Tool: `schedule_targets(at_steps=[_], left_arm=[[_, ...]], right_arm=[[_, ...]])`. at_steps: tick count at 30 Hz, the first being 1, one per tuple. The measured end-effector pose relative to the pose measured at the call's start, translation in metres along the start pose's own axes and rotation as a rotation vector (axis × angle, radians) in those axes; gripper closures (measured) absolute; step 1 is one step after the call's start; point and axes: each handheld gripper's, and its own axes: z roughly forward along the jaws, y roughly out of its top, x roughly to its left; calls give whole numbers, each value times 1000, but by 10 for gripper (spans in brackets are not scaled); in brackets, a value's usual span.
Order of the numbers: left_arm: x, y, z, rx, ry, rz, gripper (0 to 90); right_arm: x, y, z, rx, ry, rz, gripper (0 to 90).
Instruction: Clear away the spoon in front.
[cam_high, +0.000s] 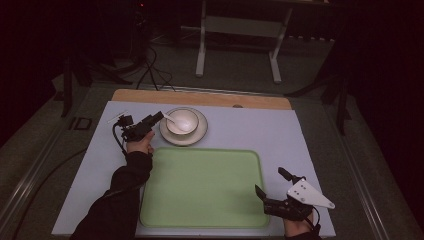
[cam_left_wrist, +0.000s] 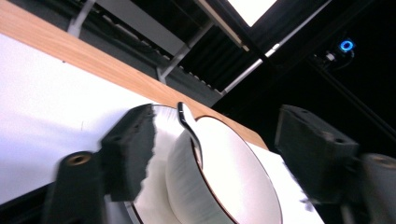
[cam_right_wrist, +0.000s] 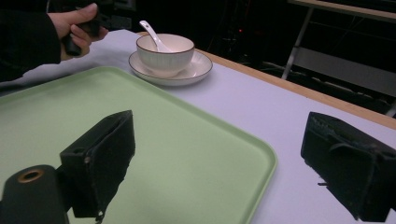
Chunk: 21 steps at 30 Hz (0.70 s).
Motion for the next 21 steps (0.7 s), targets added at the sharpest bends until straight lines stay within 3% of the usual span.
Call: schedule_targets(at_steps=[12,21], left_arm=[[6,-5,16,-15,27,-69,495],[7,-9,28,-4,20,-109,629]], right_arm=[[-2,-1,0,2,7,12,99],[-3,-1,0,4,9,16,99]])
